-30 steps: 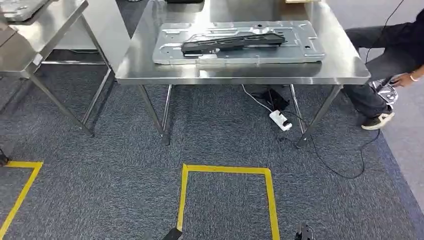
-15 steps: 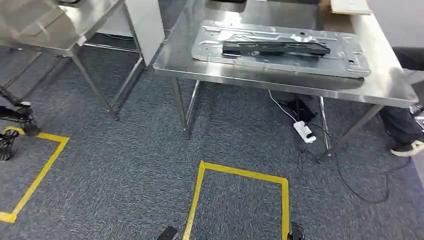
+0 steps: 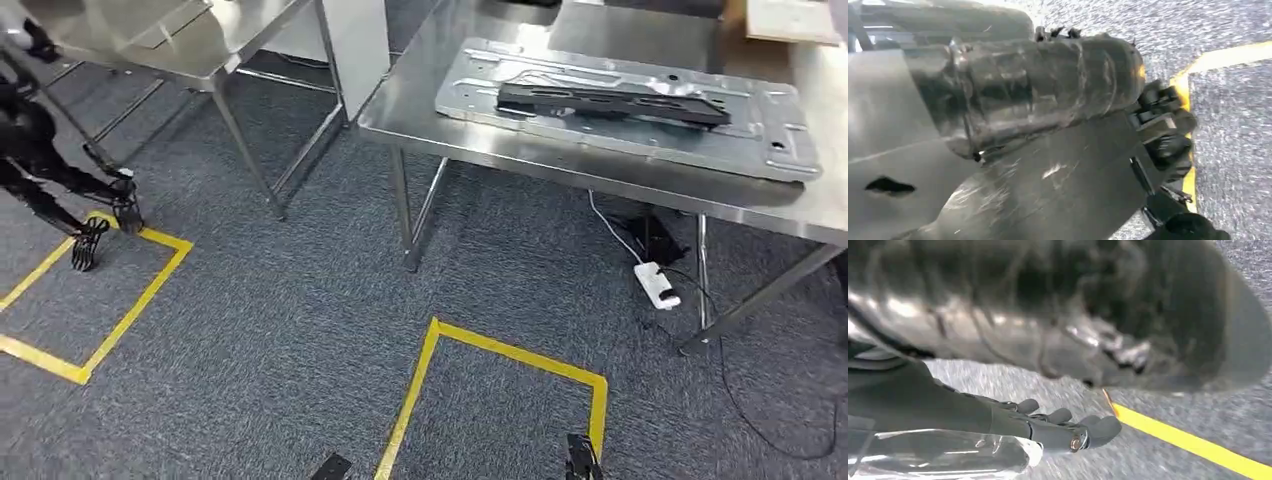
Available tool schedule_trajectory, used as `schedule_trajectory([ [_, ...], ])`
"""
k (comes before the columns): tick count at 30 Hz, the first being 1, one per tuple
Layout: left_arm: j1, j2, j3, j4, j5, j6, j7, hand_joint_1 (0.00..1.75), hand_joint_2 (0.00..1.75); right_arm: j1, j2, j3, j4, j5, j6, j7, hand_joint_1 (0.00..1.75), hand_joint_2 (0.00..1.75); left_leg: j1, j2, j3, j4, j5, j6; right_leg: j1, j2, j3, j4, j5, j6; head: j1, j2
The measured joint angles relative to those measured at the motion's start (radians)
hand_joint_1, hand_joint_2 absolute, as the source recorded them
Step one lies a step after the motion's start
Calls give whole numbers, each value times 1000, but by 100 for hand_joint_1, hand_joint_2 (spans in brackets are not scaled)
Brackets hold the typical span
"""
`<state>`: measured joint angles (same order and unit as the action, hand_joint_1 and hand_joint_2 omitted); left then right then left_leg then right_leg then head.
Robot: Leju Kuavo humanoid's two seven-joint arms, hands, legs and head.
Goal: Take the parts from the cabinet and place them on the table.
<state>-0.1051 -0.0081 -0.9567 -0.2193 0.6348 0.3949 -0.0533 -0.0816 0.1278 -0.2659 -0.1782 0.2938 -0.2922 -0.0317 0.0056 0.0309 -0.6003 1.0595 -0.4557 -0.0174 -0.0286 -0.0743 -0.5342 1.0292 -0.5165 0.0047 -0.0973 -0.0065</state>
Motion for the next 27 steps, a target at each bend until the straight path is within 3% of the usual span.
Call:
schedule_trajectory([
  [1, -2, 1, 0, 0, 1, -2, -2, 0, 0, 0, 0, 8, 0, 11, -3, -2, 0, 0, -11, 43, 14, -29, -23, 3, 2, -7, 2, -6, -1, 3, 1, 0],
  [2, -6, 1, 0, 0, 1, -7, -2, 0, 0, 0, 0, 18, 0, 21, -6, 0, 0, 0, -18, 46, 13, -36, -14, 12, 10, -16, 3, -7, 0, 9, 0, 0],
  [3, -8, 0, 0, 0, 2, -10, 2, 0, 0, 0, 0, 26, 0, 28, -7, 6, 0, 0, -18, 32, 9, -33, -11, 22, 11, -20, 3, -9, 1, 13, 4, 0],
  [4, -7, 0, 0, 0, 2, -13, 6, 0, 0, -1, 1, 30, 0, 32, -8, 11, 0, 0, -18, 29, 7, -34, -11, 24, 12, -26, 5, -9, 1, 14, 6, 0],
  [7, -8, 0, 0, 0, 5, -18, 29, 0, 0, 0, 8, 42, 0, 35, -21, 32, 0, 0, -20, -1, 6, -40, -8, 41, 8, -51, 16, -16, -4, 32, 5, 0],
  [8, -11, -1, 0, 0, 7, -18, 34, 0, 0, -1, 9, 47, 0, 35, -24, 33, 0, 0, -15, -11, 10, -48, -2, 50, 4, 3, 8, 5, -25, 37, 9, 0],
  [9, -17, -1, 0, 0, 14, -16, 40, 0, 0, -2, 9, 51, 0, 36, -28, 24, 0, 0, -15, -21, 10, -48, -2, 55, 4, 37, -16, 59, -61, 34, 11, 0],
  [11, -26, -4, 0, 0, 16, -8, 42, 0, 0, 2, 9, 68, 0, 41, -34, -2, 0, 0, -18, -40, 8, -47, -1, 66, 11, 66, -101, 235, -135, 27, 14, 0],
  [12, -28, -6, 0, 0, 11, -4, 43, 0, 0, 4, 9, 75, 0, 45, -34, -10, 0, 0, -21, -51, 7, -47, 0, 67, 13, 69, -131, 291, -149, 25, 14, 0],
  [13, -30, -8, 0, 0, -1, 3, 48, 0, 0, 7, 8, 85, 0, 51, -33, -18, 0, 0, -23, -68, 8, -46, 0, 68, 16, 71, -148, 313, -138, 21, 13, 0],
  [15, -32, -8, -1, 0, -23, 14, 58, 0, 0, 7, 6, 100, 0, 62, -27, -20, 0, 0, -24, -91, 9, -43, 0, 68, 20, 74, -121, 240, -77, 14, 14, 0],
  [16, -32, -8, -2, 0, -29, 27, 66, 0, 0, 6, 3, 114, 0, 73, -19, -20, 0, 0, -24, -111, 9, -37, 0, 68, 21, 86, -70, 120, -10, 7, 14, 0],
  [17, -31, -9, -3, 0, -28, 36, 66, 0, 0, 5, -2, 126, 0, 75, -15, -20, 0, 0, -23, -122, 6, -33, -2, 66, 20, 131, -38, 37, 20, 1, 14, 0],
  [18, -33, -10, -3, 0, -19, 43, 66, 0, 0, 6, -4, 135, 0, 69, -17, -21, 0, 0, -29, -131, -4, -24, -4, 61, 16, 180, -32, 14, 6, -1, 12, 0],
  [21, -26, -10, -3, 0, 6, 60, 63, 0, 0, 10, -4, 138, 0, -17, -34, -47, 0, 0, -16, -166, -14, -31, 6, 47, 21, 151, -31, 11, 9, -2, 15, 0],
  [22, -16, -10, -3, 0, 11, 64, 63, 0, 0, 9, -4, 135, 0, -71, -41, -56, 0, 0, -20, -183, -16, -33, 10, 40, 17, 135, -21, 2, 15, -10, 14, 0],
  [23, -9, -8, -3, 0, 12, 66, 67, 0, 0, 7, -5, 134, 0, -81, -42, -56, 0, 0, -19, -160, -21, -24, 2, 38, 8, 118, -14, -8, 20, -16, 13, 0],
  [24, -4, -9, -3, 0, 11, 66, 72, 0, 0, 6, -9, 134, 0, -76, -42, -52, 0, 0, -28, -100, -30, 3, -18, 30, 10, 112, -8, -15, 22, -19, 8, 0],
  [25, -3, -9, -3, 0, 11, 66, 79, 0, 0, 6, -9, 134, 0, -66, -41, -50, 0, 0, -23, -70, -54, 53, -46, 23, 10, 100, -5, -17, 22, -22, 2, 0],
  [26, -6, -8, -3, 0, 10, 71, 85, 0, 0, 7, -10, 134, 0, -50, -37, -45, 0, 0, -16, -49, -104, 150, -89, 15, 13, 80, -4, -17, 21, -22, 5, 0],
  [27, -8, -8, -3, 0, 10, 73, 88, 0, 0, 8, -10, 136, 0, -39, -35, -39, 0, 0, -12, -43, -142, 221, -117, 11, 13, 64, -4, -16, 19, -22, 3, 0],
])
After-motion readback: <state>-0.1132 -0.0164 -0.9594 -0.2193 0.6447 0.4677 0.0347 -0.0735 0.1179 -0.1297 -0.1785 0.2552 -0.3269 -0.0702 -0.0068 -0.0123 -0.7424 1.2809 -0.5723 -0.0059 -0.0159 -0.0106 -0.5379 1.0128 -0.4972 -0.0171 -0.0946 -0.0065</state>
